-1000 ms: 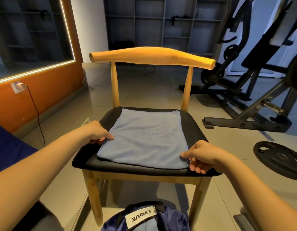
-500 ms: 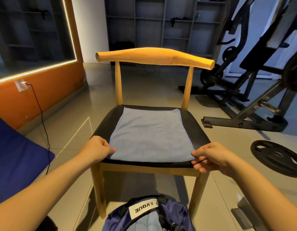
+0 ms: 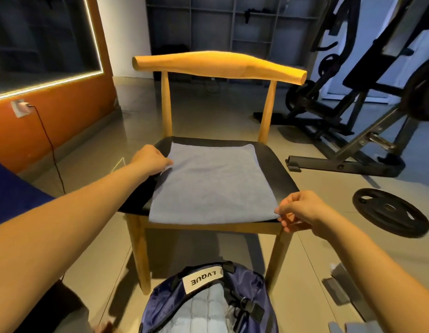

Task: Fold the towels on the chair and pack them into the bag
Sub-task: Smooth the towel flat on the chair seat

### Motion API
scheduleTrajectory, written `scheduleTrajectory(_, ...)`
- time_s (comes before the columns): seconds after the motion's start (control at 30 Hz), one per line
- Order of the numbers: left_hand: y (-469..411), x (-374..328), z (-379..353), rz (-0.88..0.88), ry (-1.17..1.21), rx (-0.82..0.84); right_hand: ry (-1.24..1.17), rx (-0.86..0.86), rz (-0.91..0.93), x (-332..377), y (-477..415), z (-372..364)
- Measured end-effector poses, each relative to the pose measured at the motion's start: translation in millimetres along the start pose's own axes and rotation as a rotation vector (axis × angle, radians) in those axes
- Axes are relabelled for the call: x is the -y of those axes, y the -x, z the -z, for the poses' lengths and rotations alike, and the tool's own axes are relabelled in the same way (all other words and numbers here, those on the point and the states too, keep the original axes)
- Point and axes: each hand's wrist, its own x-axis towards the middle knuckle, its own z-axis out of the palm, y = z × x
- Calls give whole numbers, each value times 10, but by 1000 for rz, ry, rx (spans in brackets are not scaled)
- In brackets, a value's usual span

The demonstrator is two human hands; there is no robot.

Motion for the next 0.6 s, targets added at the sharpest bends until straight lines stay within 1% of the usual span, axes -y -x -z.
scheduleTrajectory(0.1, -183, -155, -144, 31, -92, -5, 18, -1, 13, -19, -4, -1)
scheduleTrajectory(0.2, -333, -187, -225, 73, -135, -24, 21, 11, 26, -28, -21, 5)
scheduleTrajectory(0.4, -540, -203, -246, 122, -208, 10, 25, 18, 30, -24, -53, 14)
scheduleTrajectory(0.5, -584, -183, -269, 138, -199, -6, 39, 16, 37, -22, -46, 8)
scheduleTrajectory(0.6, -600, -196, -266, 170, -129, -6, 52, 15, 43, -16, -48, -5)
